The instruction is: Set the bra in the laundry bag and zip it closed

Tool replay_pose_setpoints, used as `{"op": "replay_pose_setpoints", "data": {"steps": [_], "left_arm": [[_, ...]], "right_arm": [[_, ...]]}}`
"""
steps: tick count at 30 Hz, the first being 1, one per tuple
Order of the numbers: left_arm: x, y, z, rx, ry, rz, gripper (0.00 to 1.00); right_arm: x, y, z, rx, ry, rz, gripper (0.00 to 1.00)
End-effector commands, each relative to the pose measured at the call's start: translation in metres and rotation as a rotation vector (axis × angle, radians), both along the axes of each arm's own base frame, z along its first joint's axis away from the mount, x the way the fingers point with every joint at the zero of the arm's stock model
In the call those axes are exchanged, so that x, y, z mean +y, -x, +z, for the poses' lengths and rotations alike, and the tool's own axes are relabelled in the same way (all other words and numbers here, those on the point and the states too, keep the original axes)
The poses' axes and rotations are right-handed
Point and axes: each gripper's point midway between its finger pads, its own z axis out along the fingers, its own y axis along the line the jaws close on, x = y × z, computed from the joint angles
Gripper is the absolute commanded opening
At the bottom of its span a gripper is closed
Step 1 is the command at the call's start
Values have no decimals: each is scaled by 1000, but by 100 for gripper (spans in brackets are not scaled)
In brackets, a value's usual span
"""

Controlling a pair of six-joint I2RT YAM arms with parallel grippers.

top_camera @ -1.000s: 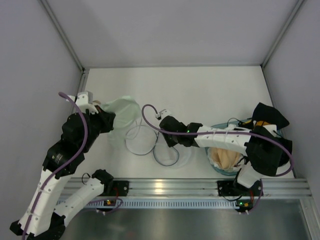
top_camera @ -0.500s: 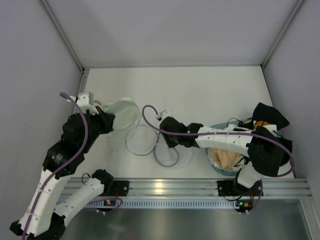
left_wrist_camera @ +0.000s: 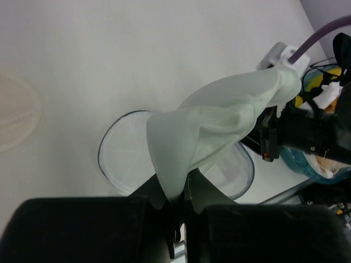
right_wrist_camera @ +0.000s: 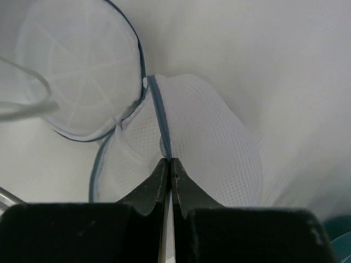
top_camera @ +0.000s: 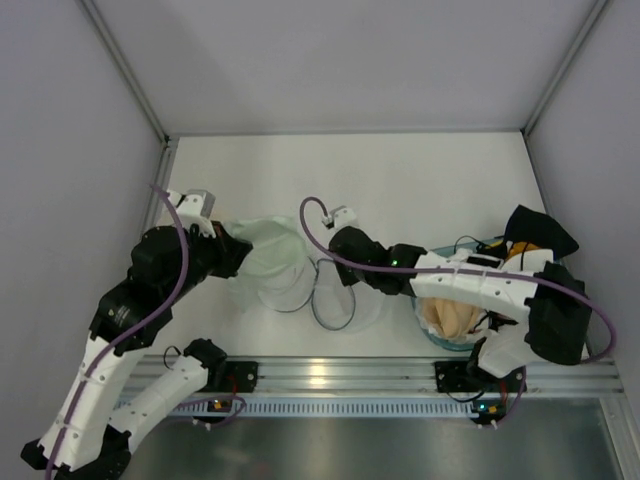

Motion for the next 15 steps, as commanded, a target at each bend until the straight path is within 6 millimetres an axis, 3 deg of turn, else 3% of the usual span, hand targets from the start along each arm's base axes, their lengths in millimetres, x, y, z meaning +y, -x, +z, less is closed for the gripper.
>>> {"op": "replay_pose_setpoints", "data": {"steps": [1,6,9,12,15], "left_arm": [[-22,6,-1,10,28,-127,0],[-26,-4,-4,-12,96,-87,0],[-38,0,8,-49,217,-123,0],[-47,-2,32,-113,331,-140,0],[-48,-8,32,-119,360,-123,0]], "right_arm": [[23,-15,66,-105,-241,-35,0],[24,-17,84,-137,-344,-74,0],[26,-20,97,-156,-415,-98,0],[25,-23,106,-170,-449,-122,0],[22,-26,110,-163,-490,-157,0]]}}
